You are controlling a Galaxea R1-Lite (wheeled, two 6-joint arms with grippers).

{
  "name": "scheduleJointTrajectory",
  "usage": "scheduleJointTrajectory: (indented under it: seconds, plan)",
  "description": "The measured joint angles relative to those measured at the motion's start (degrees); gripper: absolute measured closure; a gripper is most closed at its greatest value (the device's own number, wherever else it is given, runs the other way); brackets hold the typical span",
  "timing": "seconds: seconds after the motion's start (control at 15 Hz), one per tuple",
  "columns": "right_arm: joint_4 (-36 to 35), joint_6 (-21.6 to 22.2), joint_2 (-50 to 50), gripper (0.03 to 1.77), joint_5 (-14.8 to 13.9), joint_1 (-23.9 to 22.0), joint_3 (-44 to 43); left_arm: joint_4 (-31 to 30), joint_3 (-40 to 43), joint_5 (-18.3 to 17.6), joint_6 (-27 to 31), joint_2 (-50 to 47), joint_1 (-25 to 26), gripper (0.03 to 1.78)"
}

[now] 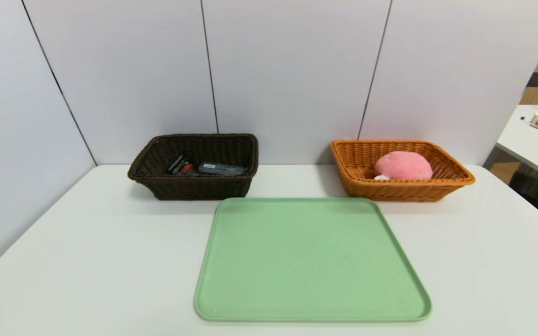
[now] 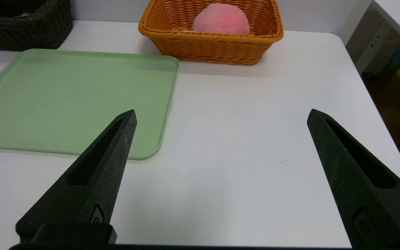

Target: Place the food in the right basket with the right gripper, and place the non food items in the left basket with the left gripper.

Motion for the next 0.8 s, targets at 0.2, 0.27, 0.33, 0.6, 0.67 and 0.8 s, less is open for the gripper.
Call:
scheduleJointTrajectory:
  seconds: [0.2, 0.27, 0.33, 0.6, 0.67, 0.8]
  plan:
    - [0.05, 0.09, -1.68, 0.11, 1.94, -1.85, 1.45, 1.11, -0.05, -0.05, 0.02, -0.15, -0.74, 0.12]
    - [0.07, 0.15, -2.24, 0.11, 2.66, -2.57, 1.97, 2.18, 0.00, -0.05, 0.00, -0.34, -1.05, 0.12]
    - [0.05, 0.15, -2.82, 0.11, 3.25, -2.90, 2.47, 3.01, 0.20, -0.07, -0.02, -0.87, -1.41, 0.12]
    - [0.00, 0.11, -4.94, 0.11, 3.34, -2.85, 4.55, 3.84, 3.17, 0.00, -0.30, -4.11, -2.01, 0.12]
    - [-0.02, 0.09, -5.61, 0.11, 3.23, -2.71, 5.25, 3.54, 4.25, 0.22, -0.56, -4.61, -2.10, 0.12]
    - [-0.06, -0.02, -7.17, 0.11, 3.15, -2.44, 6.63, 1.16, 7.25, 0.44, -0.63, -5.44, -2.16, 0.12]
